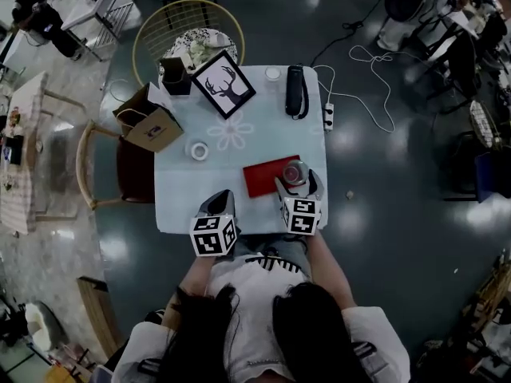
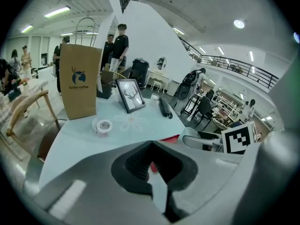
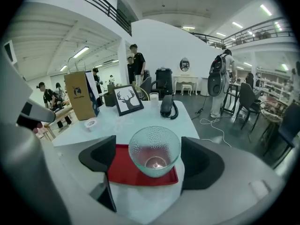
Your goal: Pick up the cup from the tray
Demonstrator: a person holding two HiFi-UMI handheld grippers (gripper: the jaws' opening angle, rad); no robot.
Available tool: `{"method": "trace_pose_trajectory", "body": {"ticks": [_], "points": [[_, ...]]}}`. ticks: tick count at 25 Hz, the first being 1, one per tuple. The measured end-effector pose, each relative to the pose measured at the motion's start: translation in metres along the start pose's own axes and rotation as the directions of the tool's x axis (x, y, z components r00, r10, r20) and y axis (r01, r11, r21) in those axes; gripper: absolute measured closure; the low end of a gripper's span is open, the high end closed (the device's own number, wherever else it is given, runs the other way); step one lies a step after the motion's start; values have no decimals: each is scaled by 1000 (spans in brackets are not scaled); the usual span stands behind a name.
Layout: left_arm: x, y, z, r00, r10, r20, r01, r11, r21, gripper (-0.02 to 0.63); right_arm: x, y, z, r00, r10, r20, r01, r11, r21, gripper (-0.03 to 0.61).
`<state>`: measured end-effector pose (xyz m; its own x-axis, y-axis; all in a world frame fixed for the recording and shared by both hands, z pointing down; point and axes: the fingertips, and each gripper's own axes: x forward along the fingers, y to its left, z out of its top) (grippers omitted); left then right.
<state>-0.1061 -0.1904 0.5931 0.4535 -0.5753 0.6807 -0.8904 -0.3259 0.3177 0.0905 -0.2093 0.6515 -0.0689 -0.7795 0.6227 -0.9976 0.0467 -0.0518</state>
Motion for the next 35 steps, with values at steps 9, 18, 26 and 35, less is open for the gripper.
{"method": "trace_pose_trajectory", "body": {"ticks": [9,18,26,35], "points": [[4,9,-4,998,63,-27,-63,998,-2,614,26,-10,-19,999,-13,-40,13,1000,-9,120],[6,6,-14,994,99,-50,-100,995,-21,614,34,-7,-12,998,53,-39,-56,994,-89,161],[8,6,-6,992,121,-23,-122,990,-70,614,35,3,36,991,131,16,-128,983,-134,164],[3,17,-3,984,179,-8,-178,974,-138,614,72,52,86,958,281,58,-262,939,-222,164]]}}
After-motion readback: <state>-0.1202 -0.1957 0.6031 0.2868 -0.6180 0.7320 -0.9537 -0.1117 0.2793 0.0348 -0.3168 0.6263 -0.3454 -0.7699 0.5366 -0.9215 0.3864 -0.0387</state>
